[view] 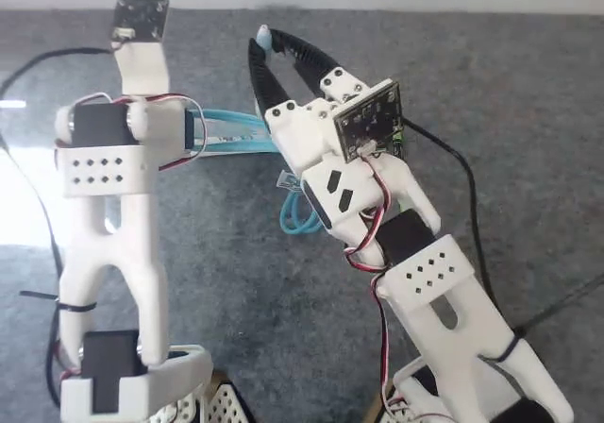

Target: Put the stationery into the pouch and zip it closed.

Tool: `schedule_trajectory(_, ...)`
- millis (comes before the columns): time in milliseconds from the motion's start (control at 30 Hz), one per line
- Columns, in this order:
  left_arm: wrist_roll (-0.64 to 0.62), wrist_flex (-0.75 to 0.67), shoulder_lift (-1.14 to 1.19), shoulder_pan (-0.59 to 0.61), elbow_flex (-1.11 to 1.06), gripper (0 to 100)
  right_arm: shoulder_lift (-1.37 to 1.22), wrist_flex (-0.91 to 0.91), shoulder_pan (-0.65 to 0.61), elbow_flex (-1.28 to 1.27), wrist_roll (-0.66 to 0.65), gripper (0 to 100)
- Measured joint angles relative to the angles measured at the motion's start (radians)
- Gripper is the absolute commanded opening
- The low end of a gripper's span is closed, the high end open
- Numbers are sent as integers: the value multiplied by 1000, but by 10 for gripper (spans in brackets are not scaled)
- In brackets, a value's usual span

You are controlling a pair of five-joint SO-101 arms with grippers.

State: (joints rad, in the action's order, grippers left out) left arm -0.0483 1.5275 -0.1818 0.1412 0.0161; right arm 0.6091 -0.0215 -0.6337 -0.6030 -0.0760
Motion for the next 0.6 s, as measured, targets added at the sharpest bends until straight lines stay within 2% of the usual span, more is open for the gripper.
schedule_trajectory(167,0,-17,0,0,-15,11,49,52,-2,34,-3,6)
schedule_trajectory(433,0,-74,-12,-2,-58,11,63,252,-3,245,-3,6)
schedule_trajectory(600,0,-92,-12,-2,-68,11,95,358,-11,272,21,6)
